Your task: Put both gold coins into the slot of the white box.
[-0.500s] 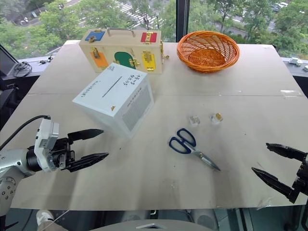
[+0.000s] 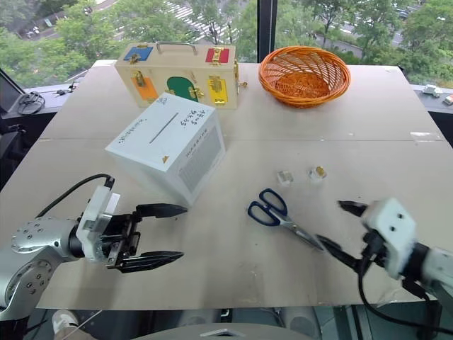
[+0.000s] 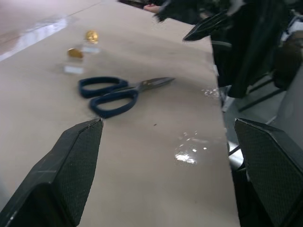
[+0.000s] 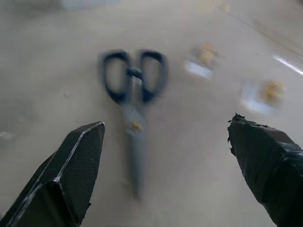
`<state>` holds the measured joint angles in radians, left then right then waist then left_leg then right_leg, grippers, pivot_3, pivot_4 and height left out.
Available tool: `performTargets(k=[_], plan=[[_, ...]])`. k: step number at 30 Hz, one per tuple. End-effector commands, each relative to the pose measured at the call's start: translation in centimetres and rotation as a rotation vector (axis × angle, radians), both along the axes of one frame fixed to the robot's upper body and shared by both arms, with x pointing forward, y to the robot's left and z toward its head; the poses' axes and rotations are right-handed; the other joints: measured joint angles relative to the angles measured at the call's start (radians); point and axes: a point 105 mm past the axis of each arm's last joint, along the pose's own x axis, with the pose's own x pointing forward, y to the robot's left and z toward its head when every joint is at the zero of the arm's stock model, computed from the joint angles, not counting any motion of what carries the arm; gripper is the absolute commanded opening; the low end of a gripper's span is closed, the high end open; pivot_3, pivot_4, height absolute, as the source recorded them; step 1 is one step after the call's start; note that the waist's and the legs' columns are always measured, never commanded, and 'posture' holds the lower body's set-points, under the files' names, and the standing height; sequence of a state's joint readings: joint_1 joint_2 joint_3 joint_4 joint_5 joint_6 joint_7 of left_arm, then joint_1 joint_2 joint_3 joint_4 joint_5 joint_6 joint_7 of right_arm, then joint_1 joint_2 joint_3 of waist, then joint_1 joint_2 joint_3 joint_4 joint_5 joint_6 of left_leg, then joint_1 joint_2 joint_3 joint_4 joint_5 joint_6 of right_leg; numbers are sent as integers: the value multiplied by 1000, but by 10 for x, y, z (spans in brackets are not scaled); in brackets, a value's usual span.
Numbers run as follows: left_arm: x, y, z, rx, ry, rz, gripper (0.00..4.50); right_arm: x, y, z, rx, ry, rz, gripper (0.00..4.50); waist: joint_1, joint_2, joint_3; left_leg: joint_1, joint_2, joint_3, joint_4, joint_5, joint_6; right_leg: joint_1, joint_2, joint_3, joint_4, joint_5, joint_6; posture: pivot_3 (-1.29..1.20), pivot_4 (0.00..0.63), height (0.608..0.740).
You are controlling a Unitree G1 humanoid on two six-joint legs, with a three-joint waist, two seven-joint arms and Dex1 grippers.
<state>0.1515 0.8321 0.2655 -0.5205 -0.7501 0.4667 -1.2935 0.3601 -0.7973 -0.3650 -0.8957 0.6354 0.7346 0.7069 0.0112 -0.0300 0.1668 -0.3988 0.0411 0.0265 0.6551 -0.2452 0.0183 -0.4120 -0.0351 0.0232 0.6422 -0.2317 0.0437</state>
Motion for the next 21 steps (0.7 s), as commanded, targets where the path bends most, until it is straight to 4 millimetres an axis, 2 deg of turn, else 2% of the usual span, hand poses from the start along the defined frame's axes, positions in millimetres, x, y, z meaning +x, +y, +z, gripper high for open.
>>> performTargets(k=[1,4,9,11,14,17,18,21], plan=[[-5,-2,9,3,-45,-46,4500,8,11,-15,-20,45,-31,4486,2,0,0,0,0,0,0,0,0,0,0,0,0,0,0,0,150,740],[-5,1,10,10,-52,-49,4500,13,22,-32,-43,87,-22,4486,3,0,0,-1,-1,-1,0,0,0,0,0,-1,0,0,-1,0,150,740],[-3,4,11,15,-64,-41,4500,33,23,-63,-76,134,-129,4486,0,-1,0,-2,-2,0,0,0,0,0,1,0,0,0,0,0,150,740],[-3,5,12,12,-68,-34,4500,31,24,-77,-116,159,-100,4486,1,-1,-1,-2,-2,0,0,0,0,0,1,0,0,0,0,0,150,740],[-4,6,13,12,-70,-33,4500,29,26,-91,-120,216,-76,3590,-6,-8,-5,0,-1,0,0,0,0,0,2,0,0,0,0,0,150,740],[-6,3,15,14,-73,-37,4500,29,26,-96,-146,206,-51,2254,-9,-10,-7,2,1,0,0,0,0,0,2,0,0,0,0,0,150,740],[-7,2,15,14,-75,-39,4500,30,26,-95,-145,199,-48,1631,-10,-10,-7,2,2,-1,0,0,0,0,2,-1,1,0,0,0,150,740],[-12,-6,22,11,-86,-45,4500,31,24,-88,-129,159,-41,443,-11,-11,-8,2,2,-1,0,0,0,0,2,-1,1,0,0,0,150,740]])
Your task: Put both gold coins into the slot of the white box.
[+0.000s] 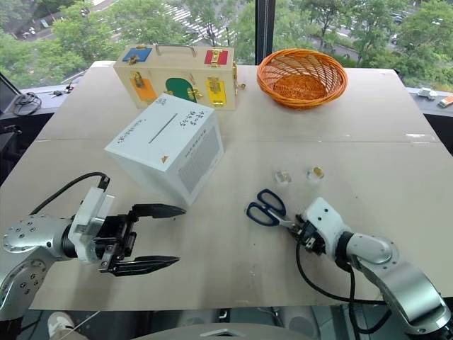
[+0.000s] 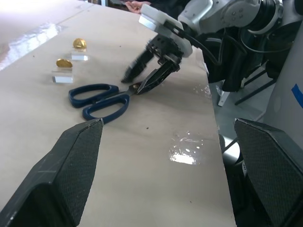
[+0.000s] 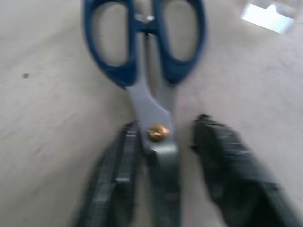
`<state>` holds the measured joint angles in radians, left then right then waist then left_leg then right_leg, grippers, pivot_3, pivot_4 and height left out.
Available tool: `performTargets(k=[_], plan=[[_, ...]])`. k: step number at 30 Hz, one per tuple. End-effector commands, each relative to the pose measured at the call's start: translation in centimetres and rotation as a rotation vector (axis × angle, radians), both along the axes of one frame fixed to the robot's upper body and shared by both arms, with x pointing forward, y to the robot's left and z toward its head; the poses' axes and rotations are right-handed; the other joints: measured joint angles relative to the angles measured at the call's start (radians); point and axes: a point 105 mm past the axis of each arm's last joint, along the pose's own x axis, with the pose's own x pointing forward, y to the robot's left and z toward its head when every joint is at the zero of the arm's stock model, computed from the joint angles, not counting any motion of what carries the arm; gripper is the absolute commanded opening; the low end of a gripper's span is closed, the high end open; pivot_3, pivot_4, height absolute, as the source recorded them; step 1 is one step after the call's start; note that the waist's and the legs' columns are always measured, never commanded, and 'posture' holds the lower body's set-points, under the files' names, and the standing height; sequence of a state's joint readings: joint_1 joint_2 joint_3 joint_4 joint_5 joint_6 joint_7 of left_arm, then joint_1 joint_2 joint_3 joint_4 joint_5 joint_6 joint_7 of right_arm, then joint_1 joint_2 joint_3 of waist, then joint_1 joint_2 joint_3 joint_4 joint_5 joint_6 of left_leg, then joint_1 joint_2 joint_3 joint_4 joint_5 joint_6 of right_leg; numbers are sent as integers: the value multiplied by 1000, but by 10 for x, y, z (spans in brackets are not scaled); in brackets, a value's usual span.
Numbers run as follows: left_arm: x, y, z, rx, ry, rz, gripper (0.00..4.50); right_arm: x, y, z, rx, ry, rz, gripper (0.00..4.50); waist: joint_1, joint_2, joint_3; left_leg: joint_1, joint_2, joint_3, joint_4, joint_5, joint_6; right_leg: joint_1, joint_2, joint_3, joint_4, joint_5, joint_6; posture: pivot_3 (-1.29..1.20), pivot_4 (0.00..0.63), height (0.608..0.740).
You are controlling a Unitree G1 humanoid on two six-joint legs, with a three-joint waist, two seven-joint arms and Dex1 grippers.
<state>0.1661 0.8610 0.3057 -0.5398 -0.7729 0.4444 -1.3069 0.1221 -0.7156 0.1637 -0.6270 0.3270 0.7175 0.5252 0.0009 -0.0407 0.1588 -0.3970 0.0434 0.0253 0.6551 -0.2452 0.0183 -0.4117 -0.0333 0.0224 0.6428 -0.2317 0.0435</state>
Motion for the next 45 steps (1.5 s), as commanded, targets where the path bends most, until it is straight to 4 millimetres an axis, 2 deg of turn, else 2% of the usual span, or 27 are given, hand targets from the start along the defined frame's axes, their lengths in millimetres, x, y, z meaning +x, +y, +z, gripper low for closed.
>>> performTargets(k=[1,3,6,10,12,14,18,20,22,23,27,29,30,32,33,35,36,37,40,45], plan=[[-10,-13,15,-6,-47,-34,4500,-6,-8,-7,-7,29,3,338,0,0,0,0,0,0,0,0,0,0,0,0,0,0,0,0,150,740],[-15,-22,20,-16,-52,-43,4500,-9,-12,11,57,-22,3,338,5,1,1,-1,0,1,0,0,0,0,-1,0,0,0,0,0,150,740],[-21,-29,23,-26,-52,-51,4500,-17,-31,41,111,-92,-39,338,17,6,3,-3,-2,0,0,0,0,0,-1,1,0,0,0,0,150,740],[-23,-36,27,-49,-45,-56,4500,-37,-80,67,108,-127,-223,338,14,8,4,-3,-3,0,0,0,0,0,-1,1,0,-1,2,0,150,740],[-10,-37,24,-73,-35,-49,4500,-43,-121,60,11,-112,-416,338,19,8,3,-2,-3,0,0,0,0,1,0,0,0,-1,2,0,150,740],[1,-38,22,-84,-33,-47,4500,-40,-152,49,-84,-107,-562,338,17,8,2,-2,-4,1,0,0,0,3,0,-2,0,-2,2,0,150,740],[11,-37,20,-87,-40,-52,4500,-14,-177,28,-93,-84,-711,338,-12,8,2,1,-4,0,2,0,0,2,0,2,0,2,-2,0,150,740],[13,-35,19,-87,-42,-54,4500,-2,-178,16,-75,-55,-721,338,-21,9,3,2,-4,0,4,0,0,2,1,3,0,3,-3,0,150,740],[12,-34,17,-85,-46,-59,4500,6,-181,10,-62,-36,-732,1374,-20,10,2,1,-5,-1,4,0,0,1,2,4,0,3,-4,0,150,740],[12,-33,17,-84,-48,-60,4500,8,-181,9,-53,-28,-724,1588,-19,11,2,1,-5,-1,4,0,0,0,3,3,1,3,-4,0,150,740],[6,-30,15,-83,-50,-55,4500,2,-182,23,-49,-42,-706,3526,-13,10,2,-1,-4,-1,1,0,0,-1,5,3,0,3,-4,0,150,740],[0,-31,13,-82,-48,-52,4500,-5,-179,45,-37,-96,-681,4430,-12,11,2,-1,-4,-1,-1,0,0,-1,4,3,0,2,-4,0,150,740],[-3,-32,13,-84,-47,-47,4500,-7,-172,56,-21,-122,-649,4477,-12,12,2,-1,-4,-1,-2,0,0,-2,4,3,0,2,-3,0,150,740],[-7,-36,18,-96,-55,-19,4500,2,-127,83,76,-187,-488,4477,-19,13,3,-1,-4,-2,-3,0,0,-2,4,3,0,2,-2,0,150,740],[-8,-37,20,-99,-59,-13,4500,5,-111,89,106,-199,-432,4477,-21,13,3,0,-3,-2,-2,0,0,-2,4,5,0,2,-2,0,150,740],[-12,-42,24,-101,-67,-13,4500,20,-88,89,128,-197,-388,4477,-25,11,2,2,-3,-2,-1,0,0,-1,5,6,0,2,-2,0,150,740],[-12,-43,25,-102,-69,-12,4500,26,-83,88,133,-194,-389,4477,-24,10,2,3,-2,-2,-1,0,0,0,5,6,0,3,-3,0,150,740],[-13,-45,27,-104,-72,-10,4500,34,-76,88,157,-191,-392,4241,-22,10,2,4,-2,-3,0,0,0,0,5,6,0,3,-3,0,150,740],[-12,-47,38,-117,-91,10,4500,60,-51,79,154,-178,-365,3293,-14,10,2,3,-3,-3,0,0,0,0,4,6,0,3,-4,0,150,740],[-11,-50,51,-122,-107,68,4500,85,-48,68,106,-159,-381,3293,-6,11,2,-3,-5,-3,1,0,0,-2,3,6,0,3,-5,0,150,740]])
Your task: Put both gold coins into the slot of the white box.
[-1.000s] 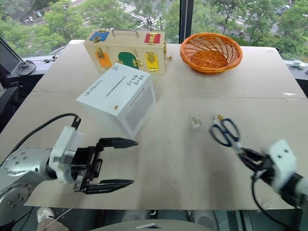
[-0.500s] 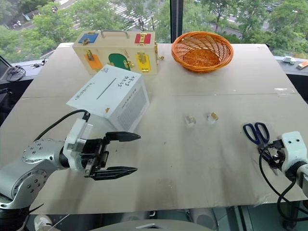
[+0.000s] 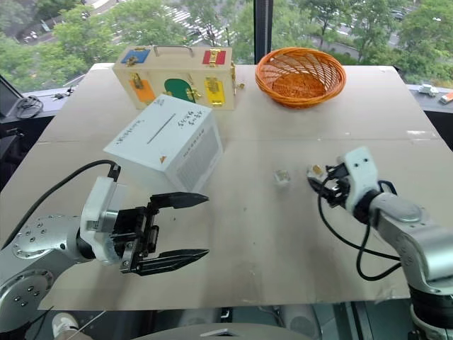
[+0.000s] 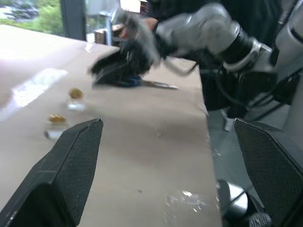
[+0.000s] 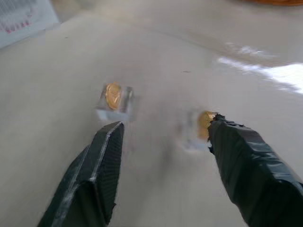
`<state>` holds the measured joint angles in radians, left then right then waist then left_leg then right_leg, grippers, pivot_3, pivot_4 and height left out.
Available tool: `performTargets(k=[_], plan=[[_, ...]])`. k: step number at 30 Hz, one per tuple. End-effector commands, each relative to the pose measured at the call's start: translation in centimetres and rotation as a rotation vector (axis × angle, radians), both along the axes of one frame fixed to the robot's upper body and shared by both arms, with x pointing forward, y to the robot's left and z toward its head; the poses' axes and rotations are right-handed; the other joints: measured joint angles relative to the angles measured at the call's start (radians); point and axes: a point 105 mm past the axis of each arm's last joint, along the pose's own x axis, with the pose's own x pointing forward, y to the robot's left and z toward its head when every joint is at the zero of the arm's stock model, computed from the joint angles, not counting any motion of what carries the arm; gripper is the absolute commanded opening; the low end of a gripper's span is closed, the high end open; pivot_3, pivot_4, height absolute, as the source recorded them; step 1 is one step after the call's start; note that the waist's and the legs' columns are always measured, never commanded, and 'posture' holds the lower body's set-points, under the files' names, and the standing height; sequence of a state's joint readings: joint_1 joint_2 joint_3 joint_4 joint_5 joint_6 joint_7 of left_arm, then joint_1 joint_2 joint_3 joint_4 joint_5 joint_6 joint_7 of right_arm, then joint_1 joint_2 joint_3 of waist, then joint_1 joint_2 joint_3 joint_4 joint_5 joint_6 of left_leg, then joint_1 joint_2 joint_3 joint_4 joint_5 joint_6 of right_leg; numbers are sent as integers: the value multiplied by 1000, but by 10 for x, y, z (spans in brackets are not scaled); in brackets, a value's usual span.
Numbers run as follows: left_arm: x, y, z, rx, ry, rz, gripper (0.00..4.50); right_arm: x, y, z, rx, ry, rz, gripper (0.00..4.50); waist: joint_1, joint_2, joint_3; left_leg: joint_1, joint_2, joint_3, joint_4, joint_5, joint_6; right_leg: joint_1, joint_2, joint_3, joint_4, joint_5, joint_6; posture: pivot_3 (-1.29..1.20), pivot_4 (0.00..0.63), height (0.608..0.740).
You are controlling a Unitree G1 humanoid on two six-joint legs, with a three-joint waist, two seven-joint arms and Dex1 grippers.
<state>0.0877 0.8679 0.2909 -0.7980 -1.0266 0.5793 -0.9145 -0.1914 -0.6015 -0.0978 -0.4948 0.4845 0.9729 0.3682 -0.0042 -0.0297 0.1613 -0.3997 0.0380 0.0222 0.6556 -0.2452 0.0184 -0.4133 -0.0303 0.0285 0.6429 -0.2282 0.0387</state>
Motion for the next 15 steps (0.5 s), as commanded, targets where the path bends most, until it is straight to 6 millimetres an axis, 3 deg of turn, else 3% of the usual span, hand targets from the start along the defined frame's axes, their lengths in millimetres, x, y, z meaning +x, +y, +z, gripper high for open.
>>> performTargets(k=[1,4,12,15], plan=[[-5,-6,13,-4,-38,30,4500,15,-9,4,-47,-32,-47,3293,-3,0,0,-1,0,0,0,0,0,0,0,0,0,0,1,0,150,740],[-1,-9,14,5,-47,104,4500,22,-12,7,-45,-34,-62,3293,-6,0,0,-1,-1,0,-2,-1,2,-1,-1,1,-1,1,6,0,150,740],[6,-13,14,17,-10,172,4500,25,-13,8,-32,-16,-47,3293,-7,0,0,0,-1,0,-3,-2,2,0,0,0,-1,-1,3,0,150,740],[13,-8,13,21,2,182,4500,24,-12,6,-40,3,-29,1992,-8,0,0,2,-1,0,-1,-1,2,0,0,0,0,-1,2,0,150,740]])
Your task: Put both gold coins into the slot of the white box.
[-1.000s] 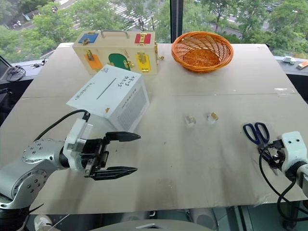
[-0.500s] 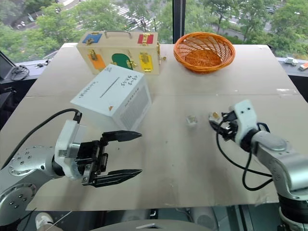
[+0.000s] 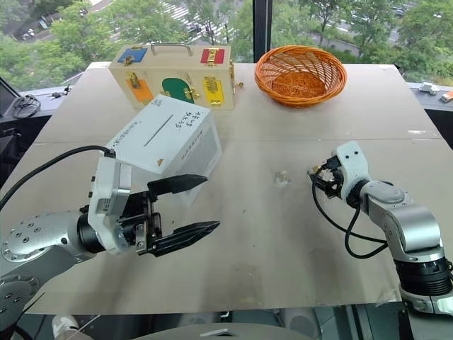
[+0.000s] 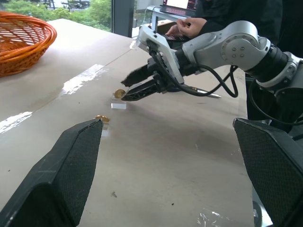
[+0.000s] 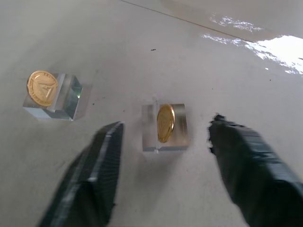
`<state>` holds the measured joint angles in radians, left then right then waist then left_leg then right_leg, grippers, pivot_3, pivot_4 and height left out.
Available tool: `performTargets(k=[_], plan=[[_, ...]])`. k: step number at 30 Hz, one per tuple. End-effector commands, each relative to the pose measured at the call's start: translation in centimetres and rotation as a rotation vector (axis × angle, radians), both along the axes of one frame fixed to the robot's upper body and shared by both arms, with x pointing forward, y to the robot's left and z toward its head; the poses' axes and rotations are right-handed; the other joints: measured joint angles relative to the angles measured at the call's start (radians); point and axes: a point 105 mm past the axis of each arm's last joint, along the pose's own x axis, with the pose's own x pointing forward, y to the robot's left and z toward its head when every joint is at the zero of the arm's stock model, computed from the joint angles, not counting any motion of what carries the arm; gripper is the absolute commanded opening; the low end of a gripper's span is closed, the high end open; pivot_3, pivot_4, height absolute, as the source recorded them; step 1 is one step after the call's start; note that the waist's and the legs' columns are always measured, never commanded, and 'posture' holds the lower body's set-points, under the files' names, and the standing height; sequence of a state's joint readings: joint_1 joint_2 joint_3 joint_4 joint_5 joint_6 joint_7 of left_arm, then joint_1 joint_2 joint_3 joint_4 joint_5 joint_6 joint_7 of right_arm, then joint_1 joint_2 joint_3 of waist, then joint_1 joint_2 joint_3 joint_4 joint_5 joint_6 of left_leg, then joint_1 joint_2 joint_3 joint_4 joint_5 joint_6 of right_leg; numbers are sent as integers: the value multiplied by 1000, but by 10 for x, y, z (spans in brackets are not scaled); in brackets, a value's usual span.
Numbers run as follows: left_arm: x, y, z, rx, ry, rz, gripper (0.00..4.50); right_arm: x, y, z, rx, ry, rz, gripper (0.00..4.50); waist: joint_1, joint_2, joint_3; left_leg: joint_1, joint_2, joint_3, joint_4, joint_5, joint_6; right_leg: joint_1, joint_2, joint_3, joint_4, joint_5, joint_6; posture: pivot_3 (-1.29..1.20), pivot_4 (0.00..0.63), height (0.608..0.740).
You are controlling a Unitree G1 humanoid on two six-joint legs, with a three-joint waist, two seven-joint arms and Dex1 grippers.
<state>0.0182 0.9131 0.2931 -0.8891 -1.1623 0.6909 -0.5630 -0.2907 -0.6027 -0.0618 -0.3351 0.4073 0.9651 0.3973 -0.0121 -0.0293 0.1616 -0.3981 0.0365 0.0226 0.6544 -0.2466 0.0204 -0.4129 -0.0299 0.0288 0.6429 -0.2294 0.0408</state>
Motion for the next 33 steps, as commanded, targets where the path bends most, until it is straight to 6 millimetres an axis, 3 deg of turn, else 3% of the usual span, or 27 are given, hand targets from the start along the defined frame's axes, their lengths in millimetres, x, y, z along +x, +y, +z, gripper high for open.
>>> performTargets(k=[1,9,20,26,33], plan=[[2,4,0,7,3,-8,4500,1,0,13,-7,-34,21,1992,0,0,0,0,0,0,0,0,0,0,0,0,0,0,0,0,150,740],[11,20,-17,19,27,-10,4500,4,2,10,2,-28,18,1992,-1,0,0,0,0,1,-1,0,0,0,1,0,0,0,-1,0,150,740],[-1,15,-25,25,9,-39,4500,8,2,8,14,-25,17,1992,-1,0,0,-1,1,1,-1,0,0,0,1,0,0,0,-1,0,150,740],[-7,3,-23,20,-2,-45,4500,8,2,8,14,-26,17,48,0,0,0,-1,1,0,-1,0,0,0,0,0,0,0,-1,0,150,740],[-10,3,-19,18,-7,-44,4500,8,2,8,9,-28,18,48,-1,0,0,-1,1,0,-1,0,0,0,1,0,0,0,-1,0,150,740]])
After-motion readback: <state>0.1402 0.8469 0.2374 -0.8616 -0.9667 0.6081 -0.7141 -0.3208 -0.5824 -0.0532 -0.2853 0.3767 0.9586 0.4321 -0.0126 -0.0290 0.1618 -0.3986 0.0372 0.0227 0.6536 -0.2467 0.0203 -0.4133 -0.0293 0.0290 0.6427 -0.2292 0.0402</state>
